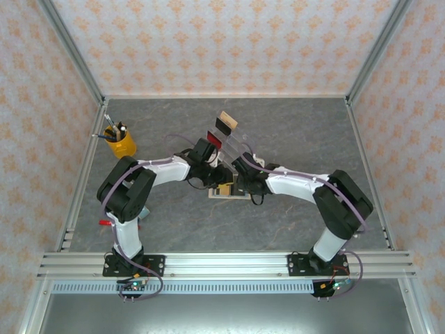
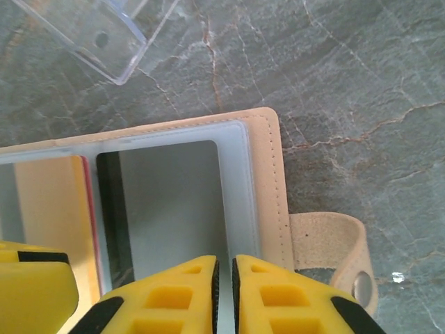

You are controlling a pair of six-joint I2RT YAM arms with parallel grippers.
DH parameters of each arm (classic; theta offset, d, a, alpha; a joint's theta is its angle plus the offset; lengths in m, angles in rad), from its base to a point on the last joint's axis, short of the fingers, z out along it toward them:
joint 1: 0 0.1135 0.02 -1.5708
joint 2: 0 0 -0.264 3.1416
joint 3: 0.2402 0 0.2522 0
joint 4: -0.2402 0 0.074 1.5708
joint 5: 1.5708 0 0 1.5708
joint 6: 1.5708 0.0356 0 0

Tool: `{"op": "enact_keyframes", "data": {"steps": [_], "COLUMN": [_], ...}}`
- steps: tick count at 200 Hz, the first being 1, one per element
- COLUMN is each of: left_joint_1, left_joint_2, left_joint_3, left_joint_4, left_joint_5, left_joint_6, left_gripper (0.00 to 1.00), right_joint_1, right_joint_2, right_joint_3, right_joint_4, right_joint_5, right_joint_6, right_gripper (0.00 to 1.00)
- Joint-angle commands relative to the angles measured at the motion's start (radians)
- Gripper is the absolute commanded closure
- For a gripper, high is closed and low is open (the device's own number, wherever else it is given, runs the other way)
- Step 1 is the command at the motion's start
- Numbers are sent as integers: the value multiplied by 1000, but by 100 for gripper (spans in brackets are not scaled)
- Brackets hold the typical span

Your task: Take the credit cards out of the card holder

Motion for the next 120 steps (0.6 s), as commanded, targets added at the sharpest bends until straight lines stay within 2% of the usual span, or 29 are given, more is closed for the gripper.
{"op": "enact_keyframes", "data": {"steps": [1,120], "left_joint_1": [1,3], "left_joint_2": [22,91], "left_joint_3": [-3,-1], "left_joint_4": [25,4], "left_joint_5": [6,12], "left_joint_6": [-18,-19], "left_gripper": [72,72], "right_joint_1": [-5,-20], "right_joint_2": [34,102], "right_joint_3": [23,-5], "right_joint_4": [-41,41], "right_joint_5": [11,-110], "right_joint_6": [15,25], "right_gripper": [84,85]}}
